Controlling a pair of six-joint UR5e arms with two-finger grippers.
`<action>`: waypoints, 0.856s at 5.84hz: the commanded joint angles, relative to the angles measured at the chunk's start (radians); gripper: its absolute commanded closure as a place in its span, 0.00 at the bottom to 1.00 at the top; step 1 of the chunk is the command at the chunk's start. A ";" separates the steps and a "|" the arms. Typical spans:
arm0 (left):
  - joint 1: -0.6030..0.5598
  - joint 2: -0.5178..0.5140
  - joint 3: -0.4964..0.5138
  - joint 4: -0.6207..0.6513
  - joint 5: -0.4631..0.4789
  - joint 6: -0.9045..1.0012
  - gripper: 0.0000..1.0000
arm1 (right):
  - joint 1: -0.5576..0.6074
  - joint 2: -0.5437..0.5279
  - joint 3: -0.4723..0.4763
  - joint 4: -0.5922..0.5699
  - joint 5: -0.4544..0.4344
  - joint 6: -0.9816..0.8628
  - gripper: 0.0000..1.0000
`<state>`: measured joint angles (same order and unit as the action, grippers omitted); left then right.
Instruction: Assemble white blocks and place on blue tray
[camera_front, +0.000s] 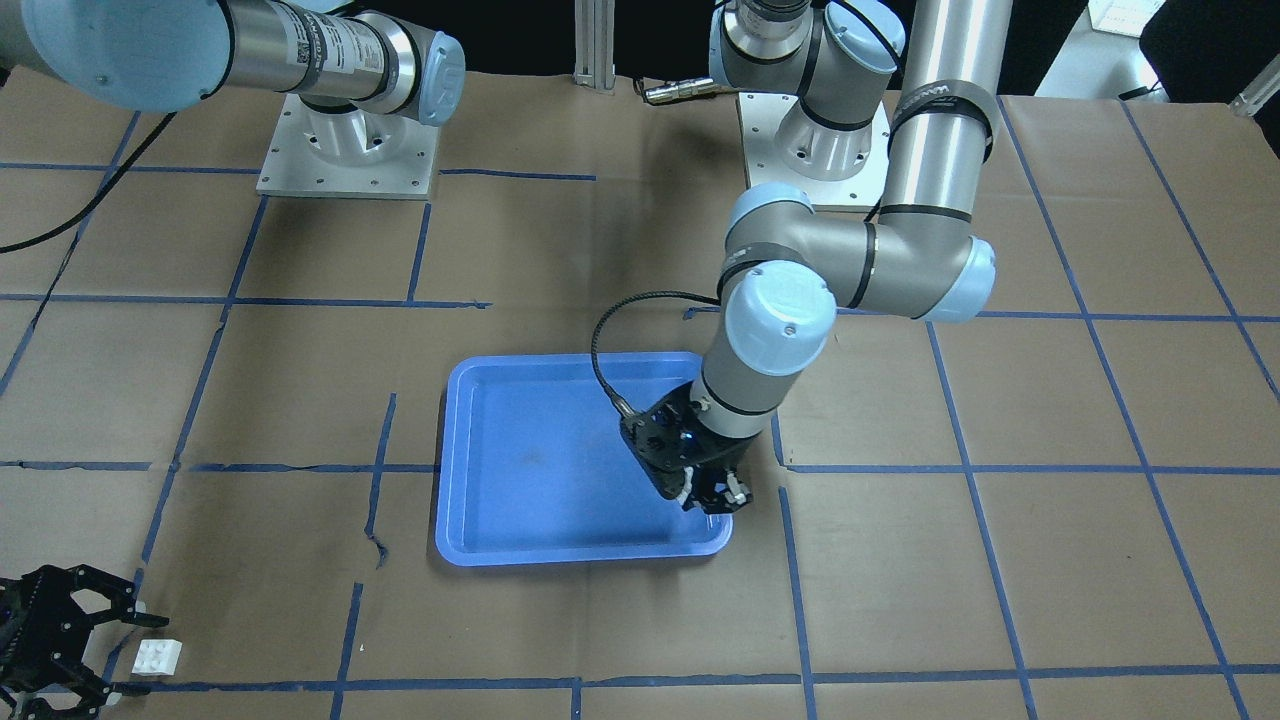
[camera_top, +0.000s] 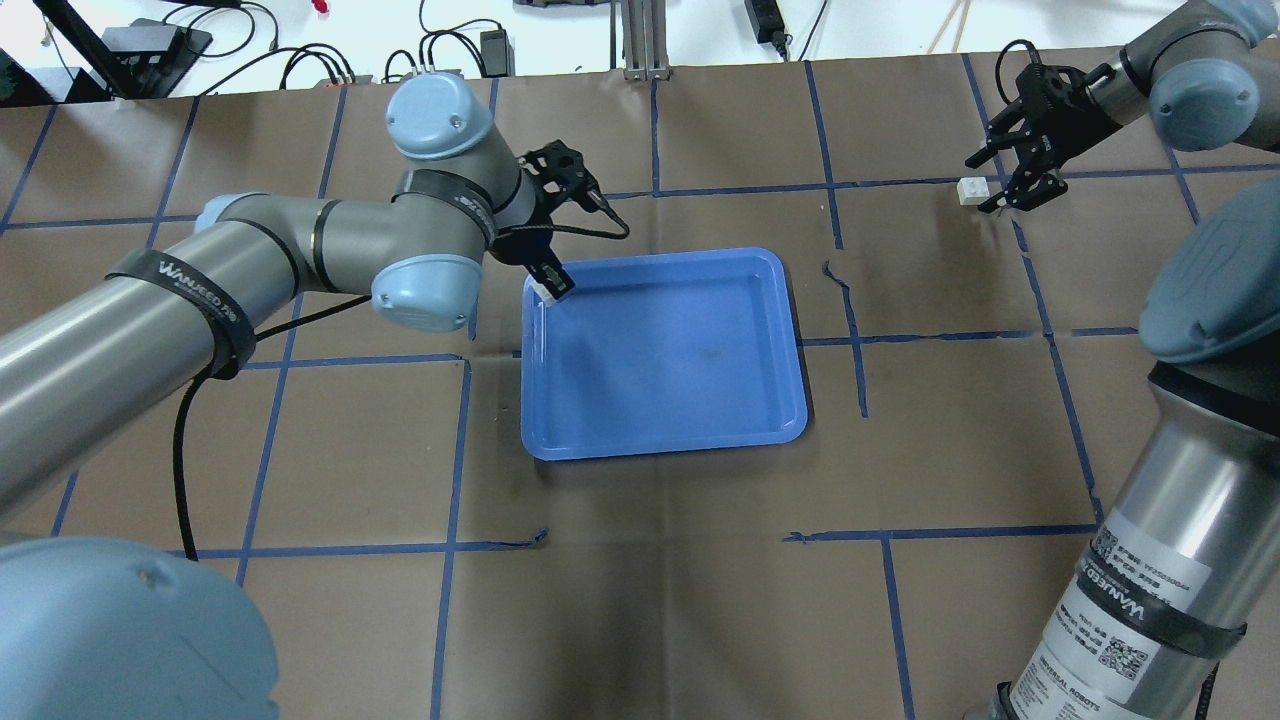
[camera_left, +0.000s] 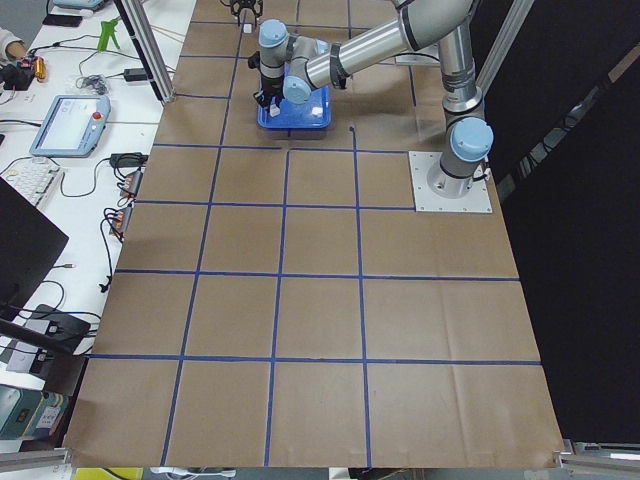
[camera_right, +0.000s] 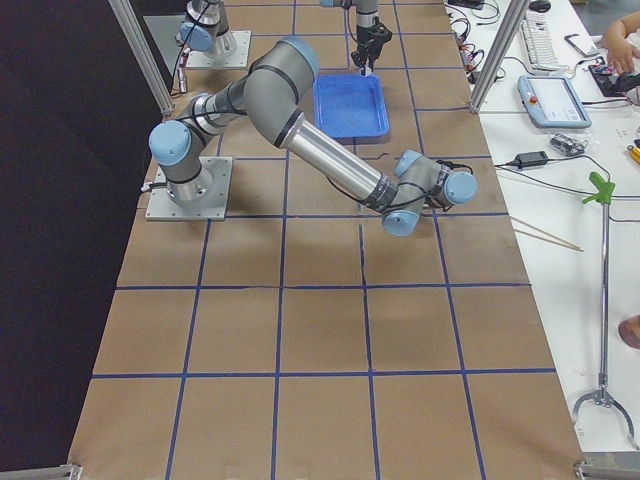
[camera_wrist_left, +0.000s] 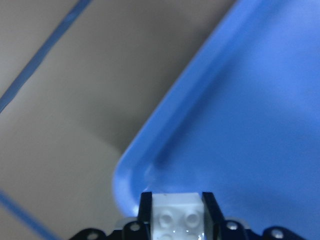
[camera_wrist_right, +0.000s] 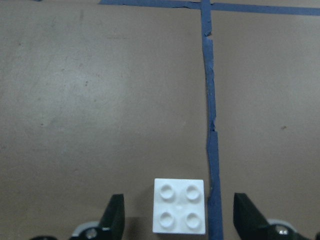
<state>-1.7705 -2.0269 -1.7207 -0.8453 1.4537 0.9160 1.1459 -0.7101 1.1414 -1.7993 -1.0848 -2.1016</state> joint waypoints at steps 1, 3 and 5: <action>-0.107 -0.007 -0.004 0.002 -0.009 0.206 0.89 | 0.000 -0.002 0.000 0.000 -0.001 0.000 0.52; -0.142 -0.041 -0.017 0.003 -0.015 0.246 0.89 | 0.000 -0.005 -0.008 0.002 -0.001 0.003 0.64; -0.142 -0.067 -0.020 0.012 -0.053 0.264 0.88 | 0.003 -0.060 -0.012 0.014 -0.006 0.024 0.64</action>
<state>-1.9121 -2.0867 -1.7379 -0.8342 1.4097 1.1715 1.1468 -0.7384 1.1296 -1.7933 -1.0875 -2.0859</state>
